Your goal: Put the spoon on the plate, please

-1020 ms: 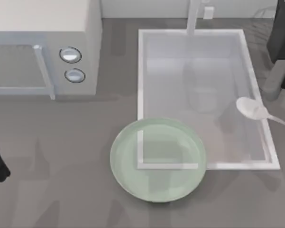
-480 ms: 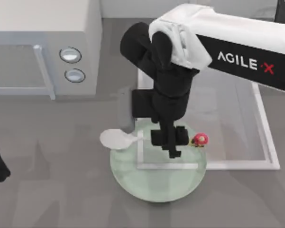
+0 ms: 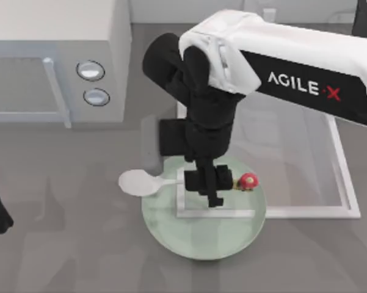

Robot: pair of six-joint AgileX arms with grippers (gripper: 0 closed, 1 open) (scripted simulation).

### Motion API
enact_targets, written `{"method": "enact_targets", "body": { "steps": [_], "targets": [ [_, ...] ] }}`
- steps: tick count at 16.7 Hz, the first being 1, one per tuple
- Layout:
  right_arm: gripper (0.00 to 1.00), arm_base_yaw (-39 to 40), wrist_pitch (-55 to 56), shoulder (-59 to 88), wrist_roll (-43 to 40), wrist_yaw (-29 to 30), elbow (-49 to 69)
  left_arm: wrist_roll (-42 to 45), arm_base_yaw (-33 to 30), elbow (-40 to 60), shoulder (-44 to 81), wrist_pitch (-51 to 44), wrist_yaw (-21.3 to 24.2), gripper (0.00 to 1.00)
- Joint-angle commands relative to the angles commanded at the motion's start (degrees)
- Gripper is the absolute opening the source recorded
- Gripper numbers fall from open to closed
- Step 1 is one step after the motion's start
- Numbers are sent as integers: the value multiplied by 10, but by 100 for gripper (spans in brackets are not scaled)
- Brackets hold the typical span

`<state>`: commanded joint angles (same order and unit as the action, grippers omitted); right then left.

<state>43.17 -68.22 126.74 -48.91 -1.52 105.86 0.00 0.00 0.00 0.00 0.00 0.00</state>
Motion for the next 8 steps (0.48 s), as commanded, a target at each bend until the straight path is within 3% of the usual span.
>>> {"method": "enact_targets", "body": {
  "steps": [8],
  "targets": [
    [0, -14, 73, -2, -7, -30, 26, 0, 0, 0, 0, 0, 0, 100]
  ]
}}
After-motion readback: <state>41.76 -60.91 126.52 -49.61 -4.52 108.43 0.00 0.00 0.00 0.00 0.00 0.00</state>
